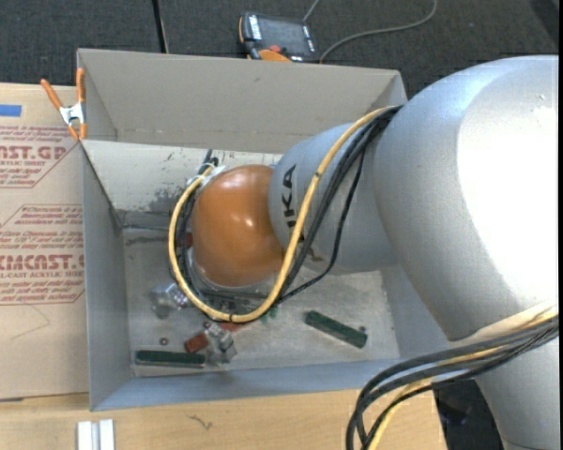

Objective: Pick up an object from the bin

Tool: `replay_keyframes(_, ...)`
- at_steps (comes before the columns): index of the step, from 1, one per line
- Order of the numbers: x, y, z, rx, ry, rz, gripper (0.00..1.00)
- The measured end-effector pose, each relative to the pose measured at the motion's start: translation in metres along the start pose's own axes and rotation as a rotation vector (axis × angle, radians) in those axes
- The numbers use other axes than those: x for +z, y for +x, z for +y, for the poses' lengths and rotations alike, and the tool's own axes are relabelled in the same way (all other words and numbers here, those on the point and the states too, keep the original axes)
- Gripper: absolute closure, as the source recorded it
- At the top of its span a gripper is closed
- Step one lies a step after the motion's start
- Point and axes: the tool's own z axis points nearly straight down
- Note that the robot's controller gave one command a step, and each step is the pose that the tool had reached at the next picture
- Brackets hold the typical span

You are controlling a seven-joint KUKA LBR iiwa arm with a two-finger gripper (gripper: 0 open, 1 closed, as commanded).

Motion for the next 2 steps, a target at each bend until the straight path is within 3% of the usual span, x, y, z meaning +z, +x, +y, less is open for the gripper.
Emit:
replay_keyframes(1, -0.003, -0.001, -0.001, 0.002, 0.001, -0.003, 1.00)
replay_keyframes(2, -0.152, -0.016, -0.016, 0.007, 0.007, -0.013, 1.00)
